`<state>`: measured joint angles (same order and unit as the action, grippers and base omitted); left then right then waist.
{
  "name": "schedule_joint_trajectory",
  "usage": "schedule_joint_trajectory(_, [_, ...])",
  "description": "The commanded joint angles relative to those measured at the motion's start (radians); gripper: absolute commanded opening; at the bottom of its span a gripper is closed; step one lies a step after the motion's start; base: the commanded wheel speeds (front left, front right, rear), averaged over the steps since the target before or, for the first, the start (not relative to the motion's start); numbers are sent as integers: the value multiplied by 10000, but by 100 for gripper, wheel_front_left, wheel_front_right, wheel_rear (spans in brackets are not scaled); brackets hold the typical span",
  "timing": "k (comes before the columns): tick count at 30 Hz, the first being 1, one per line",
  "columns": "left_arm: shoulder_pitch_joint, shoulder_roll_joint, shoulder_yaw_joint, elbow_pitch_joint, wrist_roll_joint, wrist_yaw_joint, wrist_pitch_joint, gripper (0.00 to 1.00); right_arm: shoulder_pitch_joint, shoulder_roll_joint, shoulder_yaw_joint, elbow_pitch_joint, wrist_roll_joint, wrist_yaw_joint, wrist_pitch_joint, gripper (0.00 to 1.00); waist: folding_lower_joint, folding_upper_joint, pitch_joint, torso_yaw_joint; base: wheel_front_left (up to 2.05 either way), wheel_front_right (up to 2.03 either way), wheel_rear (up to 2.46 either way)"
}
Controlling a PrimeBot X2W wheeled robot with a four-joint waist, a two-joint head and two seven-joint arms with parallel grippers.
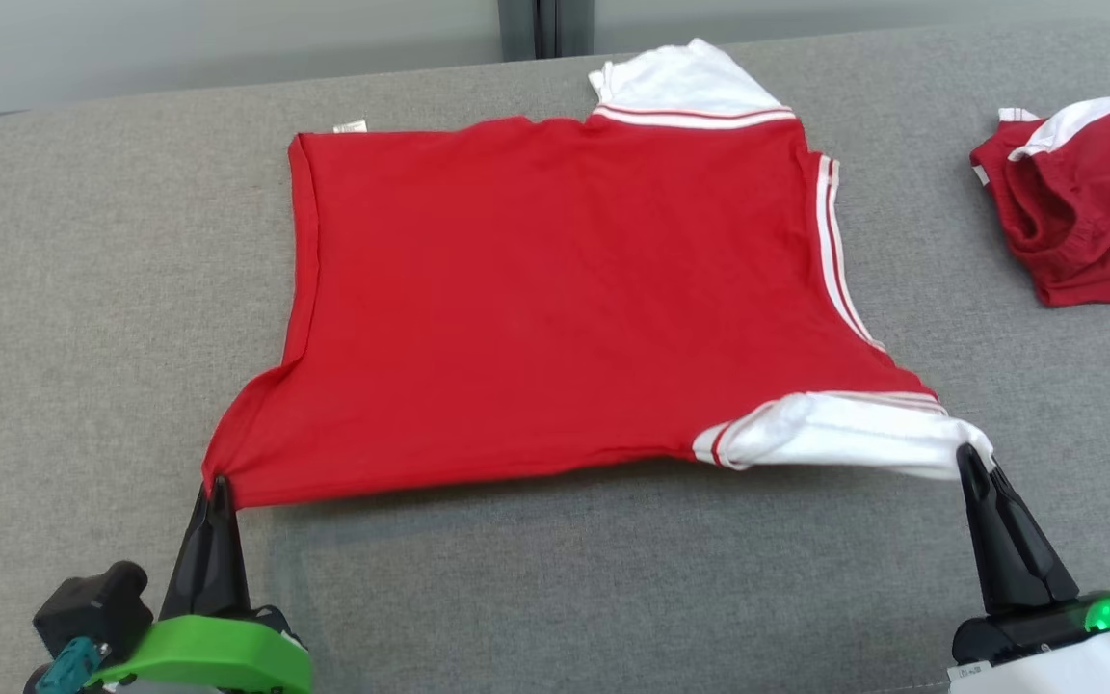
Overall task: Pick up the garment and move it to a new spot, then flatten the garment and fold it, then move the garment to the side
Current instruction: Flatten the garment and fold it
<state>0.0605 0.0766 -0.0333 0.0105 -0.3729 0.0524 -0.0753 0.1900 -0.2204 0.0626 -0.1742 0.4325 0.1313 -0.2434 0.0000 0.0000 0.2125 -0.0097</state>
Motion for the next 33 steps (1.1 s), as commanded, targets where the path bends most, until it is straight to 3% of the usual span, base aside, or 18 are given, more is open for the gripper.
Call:
schedule_joint_trajectory(1, [390, 85, 29, -639, 33, 196, 281, 0, 259, 52, -148, -294, -100, -13, 102, 0, 0, 0, -116, 12, 0, 0, 0])
schedule_joint_trajectory(5, [977, 112, -59, -2015, 6, 464, 1024, 0, 619, 118, -436, -788, -196, -13, 411, 0, 0, 0, -123, -66, 0, 0, 0])
schedule_joint_trajectory(10, [562, 339, -247, -2184, -80, 340, 1781, 0, 148, -17, -430, -673, -177, -13, 751, 0, 0, 0, 29, -113, 0, 0, 0])
schedule_joint_trajectory(17, [-1037, 676, -415, -722, -537, -181, 2758, 0, -1581, -663, 47, 762, 257, -11, 876, 0, 0, 0, 897, -68, 0, 0, 0])
schedule_joint_trajectory(25, [-3004, 919, -479, 764, -618, -629, 2653, 0, -4202, -1618, 1187, 2874, 762, -13, 420, 0, 0, 0, 1747, 12, 0, 0, 0])
schedule_joint_trajectory(31, [-3860, 916, -749, 1745, -593, -970, 2468, 0, -5853, -1979, 2118, 4397, 1079, -11, -20, 0, 0, 0, 2033, 78, 0, 0, 0])
schedule_joint_trajectory(33, [-3989, 892, -859, 2057, -591, -1065, 2506, 40, -6234, -1997, 2350, 4782, 1174, -13, -119, 4, 0, 0, 2076, 80, 0, 0, 0])
